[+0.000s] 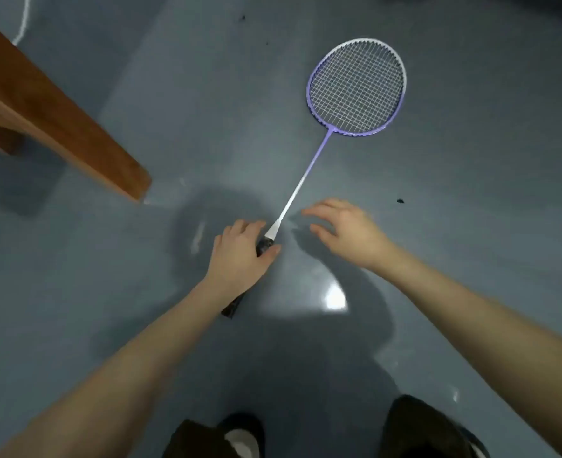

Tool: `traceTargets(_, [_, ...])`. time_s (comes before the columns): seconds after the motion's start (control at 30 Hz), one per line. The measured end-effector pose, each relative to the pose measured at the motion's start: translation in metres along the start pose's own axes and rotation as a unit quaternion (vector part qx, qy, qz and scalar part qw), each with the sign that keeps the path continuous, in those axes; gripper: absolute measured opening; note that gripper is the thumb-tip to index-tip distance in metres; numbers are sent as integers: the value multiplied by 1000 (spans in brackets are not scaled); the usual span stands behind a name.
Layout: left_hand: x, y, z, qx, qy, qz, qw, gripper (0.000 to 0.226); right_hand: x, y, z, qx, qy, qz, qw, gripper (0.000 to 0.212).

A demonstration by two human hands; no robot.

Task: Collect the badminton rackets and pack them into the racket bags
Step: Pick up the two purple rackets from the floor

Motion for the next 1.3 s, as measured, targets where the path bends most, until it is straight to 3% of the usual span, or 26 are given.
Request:
traceTargets(0.13, [-24, -45, -19, 0, 17, -45, 999, 60, 20, -33, -41, -10, 10, 70, 997, 46])
traceTargets(0.27, [-28, -65, -24, 62, -24, 11, 998, 45, 35, -48, -56, -27, 12, 94, 995, 49])
traceTargets(0.37, [-16, -58, -18, 118, -70, 75, 988, 39, 40, -37, -48, 15, 43, 109, 993, 44])
traceTargets(0.53, [42, -38, -16, 138, -113, 128, 975, 40, 61, 5, -10, 118, 31, 45, 991, 44])
traceTargets(0.77, [169, -68, -40, 67, -183, 151, 969, 43, 145, 53, 86, 217, -123, -57, 967, 44])
traceTargets(0.97, [262, -124, -41, -26, -250, 130, 959, 46, 226, 58, 188, 332, -270, -89, 899, 34])
traceTargets(1.07, [297, -152, -36, -61, -268, 143, 951, 48, 268, 47, 238, 387, -417, -18, 822, 38])
traceTargets(1.2, [326, -185, -26, -82, -290, 141, 943, 49, 314, 13, 291, 305, -625, -63, 716, 64])
traceTargets(1.3, [339, -202, -24, -91, -305, 128, 939, 49, 324, -3, 301, 275, -653, -117, 695, 74])
Point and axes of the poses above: each hand's wrist, its own z-axis away from the middle knuckle, its own y-axis out of the back of the hand, x = y × z, the point moved 3 cm from there along -z, towards the middle knuckle, and after that the axes turned 4 degrees about -y, right-handed, at the moved point
